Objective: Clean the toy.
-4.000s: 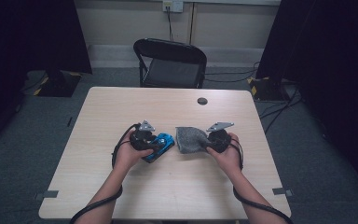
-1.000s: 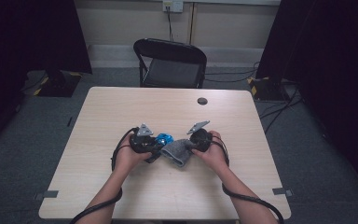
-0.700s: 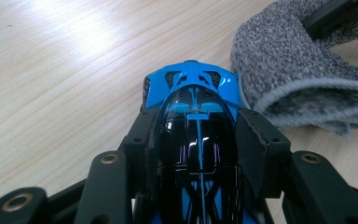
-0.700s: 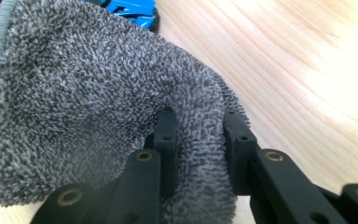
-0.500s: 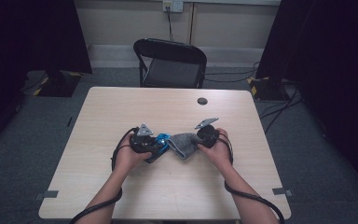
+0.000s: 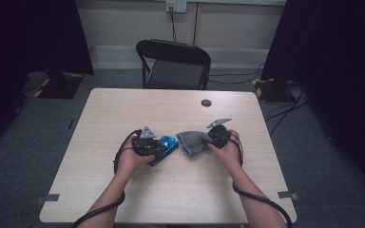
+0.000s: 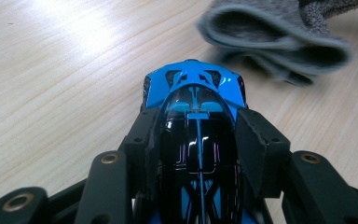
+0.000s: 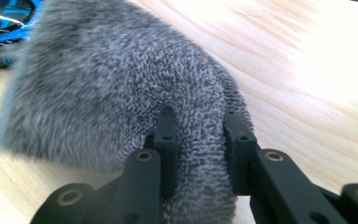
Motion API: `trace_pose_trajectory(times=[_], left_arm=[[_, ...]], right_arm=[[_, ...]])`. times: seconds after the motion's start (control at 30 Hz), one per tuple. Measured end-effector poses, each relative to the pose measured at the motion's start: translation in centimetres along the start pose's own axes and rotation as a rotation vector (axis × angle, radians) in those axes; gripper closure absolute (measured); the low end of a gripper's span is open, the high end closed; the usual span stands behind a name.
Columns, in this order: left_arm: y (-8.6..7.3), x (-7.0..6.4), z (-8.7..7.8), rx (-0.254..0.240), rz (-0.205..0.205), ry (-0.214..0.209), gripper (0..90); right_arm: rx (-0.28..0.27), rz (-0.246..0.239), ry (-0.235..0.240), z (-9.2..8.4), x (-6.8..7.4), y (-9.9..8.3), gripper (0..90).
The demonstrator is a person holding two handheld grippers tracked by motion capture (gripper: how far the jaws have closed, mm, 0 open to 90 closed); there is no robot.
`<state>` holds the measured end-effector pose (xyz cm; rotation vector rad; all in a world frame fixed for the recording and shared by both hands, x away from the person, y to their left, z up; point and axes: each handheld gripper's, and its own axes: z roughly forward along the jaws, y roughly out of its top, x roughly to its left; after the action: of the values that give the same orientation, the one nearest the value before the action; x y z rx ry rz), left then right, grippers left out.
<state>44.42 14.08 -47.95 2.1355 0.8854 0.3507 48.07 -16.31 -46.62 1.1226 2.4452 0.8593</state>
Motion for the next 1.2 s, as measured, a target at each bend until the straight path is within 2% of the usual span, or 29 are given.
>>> trace_pose_trajectory(times=[0.33,0.5,0.63,0.97,1.07,1.17,1.2], left_arm=[[0.0,0.0,0.0,0.002,-0.003,0.000,51.7],[0.1,0.0,0.0,0.003,-0.003,0.000,51.7],[0.0,0.0,0.0,0.002,-0.002,0.000,51.7],[0.1,0.0,0.0,0.009,-0.007,0.001,51.7],[0.2,0.0,0.0,0.013,-0.003,0.003,51.7],[0.2,0.0,0.0,0.013,-0.008,0.000,51.7],[0.2,0.0,0.0,0.014,-0.002,0.006,51.7]], right_arm=[[-0.021,0.047,-0.017,-1.2,-1.6,-0.5,70.9],[-0.045,0.053,-0.001,-2.0,-1.7,-0.7,70.9],[-0.084,0.036,0.034,-3.2,-1.2,-0.6,70.9],[-0.118,-0.011,0.086,-4.5,0.2,-0.6,70.9],[-0.126,-0.045,0.114,-4.9,1.0,-0.7,70.9],[-0.131,-0.055,0.130,-5.2,1.5,-0.9,71.0],[-0.135,-0.068,0.152,-5.4,1.9,-1.1,71.0]])
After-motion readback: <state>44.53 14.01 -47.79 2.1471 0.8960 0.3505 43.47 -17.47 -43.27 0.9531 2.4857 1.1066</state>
